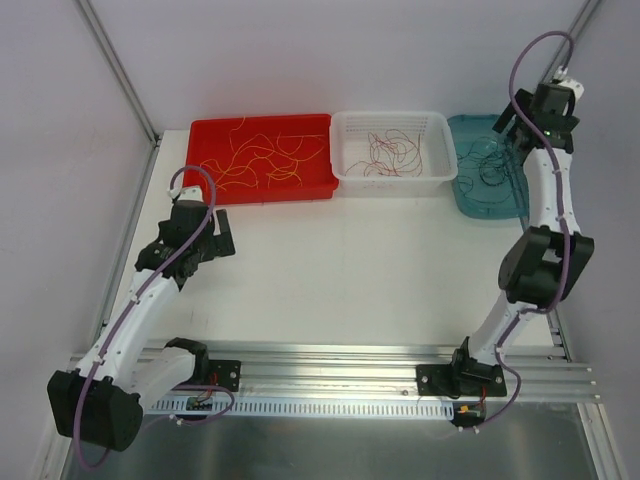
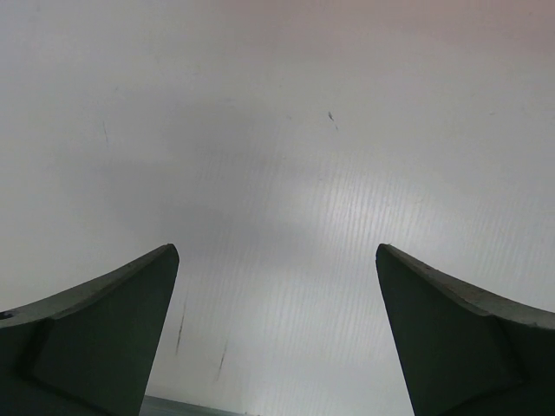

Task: Untangle the cables

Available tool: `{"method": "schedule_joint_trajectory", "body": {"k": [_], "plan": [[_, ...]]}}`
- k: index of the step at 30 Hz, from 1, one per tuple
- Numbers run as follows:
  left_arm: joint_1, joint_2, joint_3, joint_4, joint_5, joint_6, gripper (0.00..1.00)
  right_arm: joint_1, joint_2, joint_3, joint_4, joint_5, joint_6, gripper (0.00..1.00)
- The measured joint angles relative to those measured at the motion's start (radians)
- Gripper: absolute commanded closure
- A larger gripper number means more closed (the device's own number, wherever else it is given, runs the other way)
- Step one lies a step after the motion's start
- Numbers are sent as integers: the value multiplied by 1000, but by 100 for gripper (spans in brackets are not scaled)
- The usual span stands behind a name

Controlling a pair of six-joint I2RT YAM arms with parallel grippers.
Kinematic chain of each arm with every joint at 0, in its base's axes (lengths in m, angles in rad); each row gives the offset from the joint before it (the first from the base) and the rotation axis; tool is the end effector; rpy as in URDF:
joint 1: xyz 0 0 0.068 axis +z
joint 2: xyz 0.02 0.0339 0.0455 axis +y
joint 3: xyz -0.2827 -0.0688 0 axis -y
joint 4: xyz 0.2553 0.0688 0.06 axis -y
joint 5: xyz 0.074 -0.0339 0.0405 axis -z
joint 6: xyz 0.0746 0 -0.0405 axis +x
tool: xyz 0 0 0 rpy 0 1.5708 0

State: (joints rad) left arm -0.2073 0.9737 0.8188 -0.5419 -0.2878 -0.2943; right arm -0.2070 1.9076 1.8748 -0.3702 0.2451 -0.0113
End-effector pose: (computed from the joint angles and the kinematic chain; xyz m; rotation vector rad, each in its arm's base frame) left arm 0.2335 -0.0275 0.2738 -0.2477 2.2204 0.0545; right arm 0.4907 -0.1215 0.3745 0.3528 1.9493 -0.3839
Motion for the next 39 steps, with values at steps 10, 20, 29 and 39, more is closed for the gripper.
{"method": "schedule_joint_trajectory", "body": {"k": [10, 20, 29, 39], "plan": [[0, -166, -1, 3, 26, 0, 1, 0, -822, -261, -209, -30, 69, 3], [0, -454, 64, -73, 19, 0, 1, 103, -1445, -439, -464, -38, 26, 3], [0, -842, 200, -155, -57, -7, 1, 338, -1717, -603, -541, 82, -62, 3], [0, -970, 119, -262, -80, -55, 1, 373, -1902, -832, -595, 75, -81, 3]]}}
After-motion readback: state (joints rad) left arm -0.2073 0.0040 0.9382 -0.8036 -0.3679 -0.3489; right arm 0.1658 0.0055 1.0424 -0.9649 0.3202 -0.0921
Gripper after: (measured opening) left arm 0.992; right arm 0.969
